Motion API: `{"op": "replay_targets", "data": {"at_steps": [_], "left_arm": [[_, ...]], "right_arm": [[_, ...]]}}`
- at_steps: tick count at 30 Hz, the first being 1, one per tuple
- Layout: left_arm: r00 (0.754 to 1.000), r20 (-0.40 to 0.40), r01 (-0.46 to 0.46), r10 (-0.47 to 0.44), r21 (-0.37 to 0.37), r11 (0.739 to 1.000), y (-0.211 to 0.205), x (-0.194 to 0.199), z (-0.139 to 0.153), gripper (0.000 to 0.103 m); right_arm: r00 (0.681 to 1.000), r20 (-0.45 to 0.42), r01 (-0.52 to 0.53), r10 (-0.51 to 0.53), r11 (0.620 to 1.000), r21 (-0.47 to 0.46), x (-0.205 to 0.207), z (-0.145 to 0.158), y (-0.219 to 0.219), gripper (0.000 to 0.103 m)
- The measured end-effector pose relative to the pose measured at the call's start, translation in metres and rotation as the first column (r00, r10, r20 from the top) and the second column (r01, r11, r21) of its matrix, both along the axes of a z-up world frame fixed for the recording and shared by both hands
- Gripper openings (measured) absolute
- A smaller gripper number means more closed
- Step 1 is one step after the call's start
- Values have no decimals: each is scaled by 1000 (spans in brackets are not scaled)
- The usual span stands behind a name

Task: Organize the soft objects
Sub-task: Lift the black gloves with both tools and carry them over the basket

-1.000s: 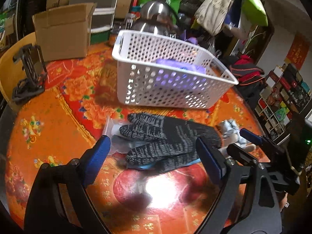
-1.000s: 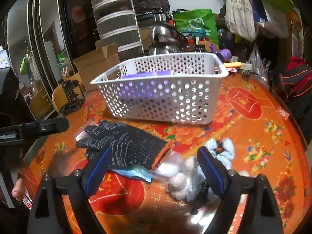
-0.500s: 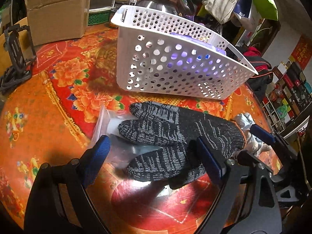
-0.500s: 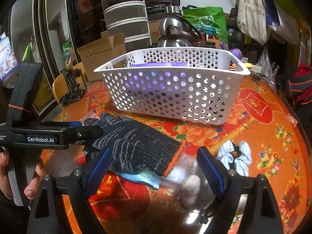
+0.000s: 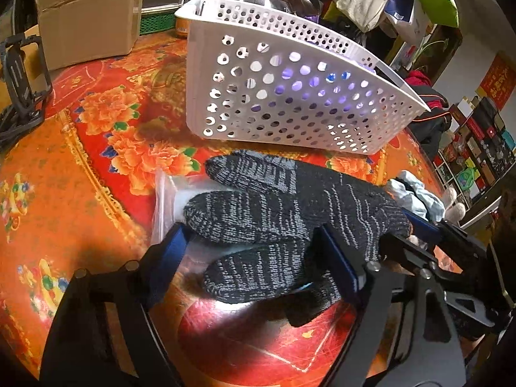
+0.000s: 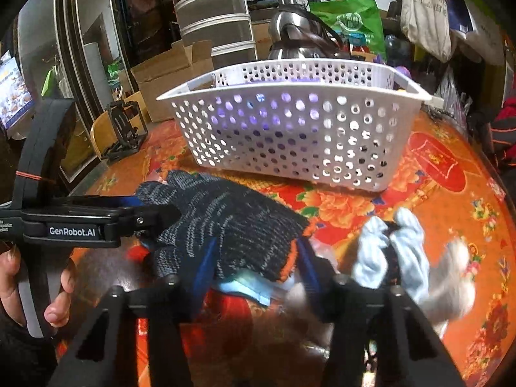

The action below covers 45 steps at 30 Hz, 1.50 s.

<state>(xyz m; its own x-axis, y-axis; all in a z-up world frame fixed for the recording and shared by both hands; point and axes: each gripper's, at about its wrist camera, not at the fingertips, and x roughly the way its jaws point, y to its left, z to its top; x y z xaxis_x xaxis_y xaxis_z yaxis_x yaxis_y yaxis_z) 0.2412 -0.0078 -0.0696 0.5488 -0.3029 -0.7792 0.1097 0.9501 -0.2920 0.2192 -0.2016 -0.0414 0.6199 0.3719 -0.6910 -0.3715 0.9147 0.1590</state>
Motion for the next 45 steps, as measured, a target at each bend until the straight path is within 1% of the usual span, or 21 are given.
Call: {"op": "replay_targets", "data": {"at_steps": [2,5,7,9,11,15,18,22,26,28,29,34,39,42,45], "left_arm": [[1000,11,4,-4,4,1000,-2,-2,1,71],[1000,27,9,-9,13,1000,-5,-6,2,63],[999,35,9,-10,18,1000,-6,-9,4,59],[999,47,7,-8,19,1000,-6,-12,5,53],[997,75,4,-6,20,1000,-5,-17,8,45],[990,136,19,-21,17,1000,-6,-30,18,39],[988,152,26,-29,22,999,-8,-34,21,34],[987,160,32,-34,18,999,-10,-38,22,28],[983,178,31,-32,10,999,-11,-42,27,22],[983,182,37,-37,5,999,-11,-43,30,17],[982,182,44,-42,-7,999,-12,-44,33,17],[978,203,52,-52,5,999,-17,-49,41,16],[976,212,55,-50,-17,998,-16,-49,51,16],[974,222,63,-55,-30,998,-17,-50,63,15],[969,244,62,-51,-34,998,-16,-51,78,15]], "right_arm": [[1000,2,1,-1,1000,10,0,-1,-2,44],[1000,19,5,-5,1000,1,-4,1,-1,39],[1000,28,7,-7,1000,0,-6,2,-1,35],[999,36,6,-6,1000,-8,-8,3,0,34],[999,47,7,-7,1000,-17,-11,4,2,33],[997,79,13,-10,999,-37,-20,5,5,33],[996,89,12,-8,999,-48,-23,4,5,31],[995,99,13,-11,1000,-28,-25,7,1,27],[992,124,11,-8,1000,-26,-30,12,1,27],[991,137,12,-7,999,-32,-32,15,1,26],[990,142,11,-6,999,-37,-32,16,2,26],[988,151,16,-11,999,-28,-32,18,-3,26],[988,153,15,-13,1000,-11,-33,21,-8,26],[986,168,12,-10,1000,-12,-35,28,-9,23],[983,181,3,-6,1000,19,-35,42,-15,20]]}}
